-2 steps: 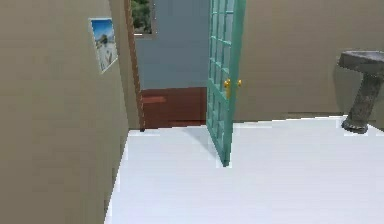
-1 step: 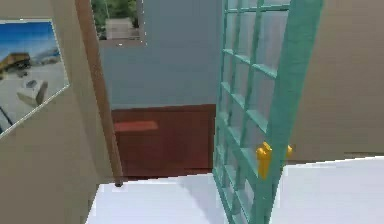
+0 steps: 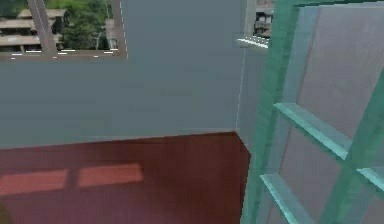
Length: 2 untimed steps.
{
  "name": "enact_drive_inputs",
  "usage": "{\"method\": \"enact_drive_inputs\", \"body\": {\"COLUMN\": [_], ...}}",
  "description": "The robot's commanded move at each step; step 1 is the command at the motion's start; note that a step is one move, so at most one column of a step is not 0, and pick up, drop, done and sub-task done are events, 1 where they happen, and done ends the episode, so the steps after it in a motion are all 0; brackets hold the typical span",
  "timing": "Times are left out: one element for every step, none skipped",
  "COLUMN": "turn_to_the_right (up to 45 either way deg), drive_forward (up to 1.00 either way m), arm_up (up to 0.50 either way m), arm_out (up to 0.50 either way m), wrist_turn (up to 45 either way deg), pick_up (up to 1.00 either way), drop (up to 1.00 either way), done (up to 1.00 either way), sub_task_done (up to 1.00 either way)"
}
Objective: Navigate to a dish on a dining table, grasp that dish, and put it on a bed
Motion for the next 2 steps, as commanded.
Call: {"method": "enact_drive_inputs", "body": {"turn_to_the_right": [-3.0,0.0], "drive_forward": [0.0,0.4], "arm_up": [0.0,0.0], "arm_out": [0.0,0.0], "wrist_turn": [0.0,0.0], "pick_up": [0.0,0.0], "drop": [0.0,0.0], "done": [0.0,0.0], "sub_task_done": [0.0,0.0]}}
